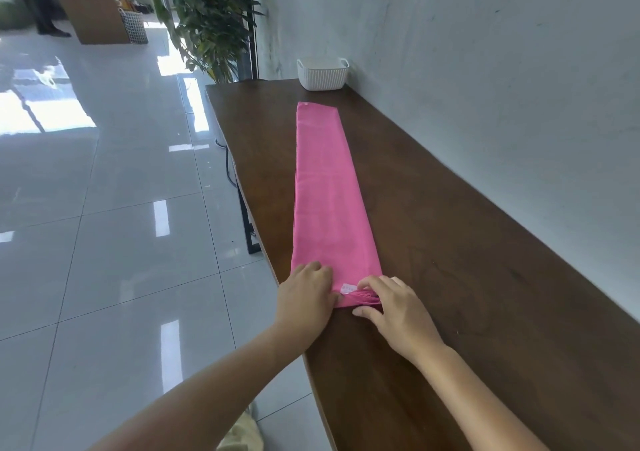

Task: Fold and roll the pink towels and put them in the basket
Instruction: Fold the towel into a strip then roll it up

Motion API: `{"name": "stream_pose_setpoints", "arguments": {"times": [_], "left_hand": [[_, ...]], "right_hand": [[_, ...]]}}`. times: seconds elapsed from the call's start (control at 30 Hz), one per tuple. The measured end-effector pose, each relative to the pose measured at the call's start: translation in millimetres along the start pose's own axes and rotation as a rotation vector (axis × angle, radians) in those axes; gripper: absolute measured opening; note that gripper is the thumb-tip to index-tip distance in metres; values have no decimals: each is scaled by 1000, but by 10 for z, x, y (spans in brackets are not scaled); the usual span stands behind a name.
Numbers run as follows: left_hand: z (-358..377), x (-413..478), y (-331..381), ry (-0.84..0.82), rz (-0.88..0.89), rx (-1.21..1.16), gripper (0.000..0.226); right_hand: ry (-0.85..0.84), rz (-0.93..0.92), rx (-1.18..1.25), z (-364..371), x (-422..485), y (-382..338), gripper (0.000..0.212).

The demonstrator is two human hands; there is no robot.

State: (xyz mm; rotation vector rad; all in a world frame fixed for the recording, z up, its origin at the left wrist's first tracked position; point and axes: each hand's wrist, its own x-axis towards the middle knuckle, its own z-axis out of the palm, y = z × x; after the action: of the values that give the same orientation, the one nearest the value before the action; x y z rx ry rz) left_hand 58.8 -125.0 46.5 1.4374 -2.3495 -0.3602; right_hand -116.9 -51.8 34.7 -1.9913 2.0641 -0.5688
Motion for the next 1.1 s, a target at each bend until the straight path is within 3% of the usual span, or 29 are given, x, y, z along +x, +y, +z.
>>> {"name": "stream_pose_setpoints", "arguments": {"times": [0.1,0.23,0.43,0.57,0.63,0.8,0.93,1.1], "left_hand": [[23,-30,64,33,14,-12,21],[93,-108,62,81,52,-50,22],[298,-178,-109,237,252,-42,14],[325,-178,-291,239,442,-29,8],[324,-171,-371,222,502,-20,24],[280,-164,-476,212,561,-38,27],[278,-136,-477,209,560,-34,28],[334,-85,-449,165,429,-80,24]], "right_hand": [[116,-109,-123,55,-15,44,25],[161,-94,-198,108,-1,43,19],[113,187,81,83,77,-6,16],[92,245,126,57,144,18,6],[133,163,4,49,132,12,5],[223,-217,-248,165,-6,-20,19],[243,-265,-278,214,-73,28,21],[228,-273,-229,142,-102,104,29]]}}
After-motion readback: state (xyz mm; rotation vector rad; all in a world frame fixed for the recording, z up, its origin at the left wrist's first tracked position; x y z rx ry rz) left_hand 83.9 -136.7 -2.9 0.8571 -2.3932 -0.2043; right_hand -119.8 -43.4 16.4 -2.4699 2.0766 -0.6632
